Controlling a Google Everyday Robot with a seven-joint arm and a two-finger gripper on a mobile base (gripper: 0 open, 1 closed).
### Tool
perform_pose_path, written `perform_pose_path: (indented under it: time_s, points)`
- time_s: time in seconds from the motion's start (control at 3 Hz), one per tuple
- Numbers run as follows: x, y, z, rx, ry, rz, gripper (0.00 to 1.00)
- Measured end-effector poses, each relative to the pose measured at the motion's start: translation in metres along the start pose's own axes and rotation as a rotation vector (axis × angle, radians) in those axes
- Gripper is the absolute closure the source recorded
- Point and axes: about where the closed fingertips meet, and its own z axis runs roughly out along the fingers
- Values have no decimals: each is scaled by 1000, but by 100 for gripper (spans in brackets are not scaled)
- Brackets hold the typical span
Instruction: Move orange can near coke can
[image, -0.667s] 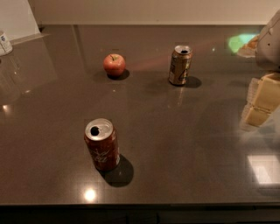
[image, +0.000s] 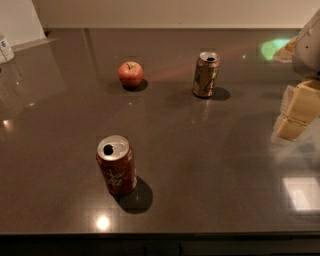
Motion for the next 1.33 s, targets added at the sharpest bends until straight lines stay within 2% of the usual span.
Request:
perform_pose_path:
  time_s: [0.33, 0.67, 1.0, 1.33]
  points:
    - [-4, -23, 4, 57, -24, 86, 0]
    - [-13, -61, 16, 110, -105, 183, 0]
    - [-26, -102, 37, 136, -206, 258, 0]
    - [-42, -146, 70, 140, -319, 338, 0]
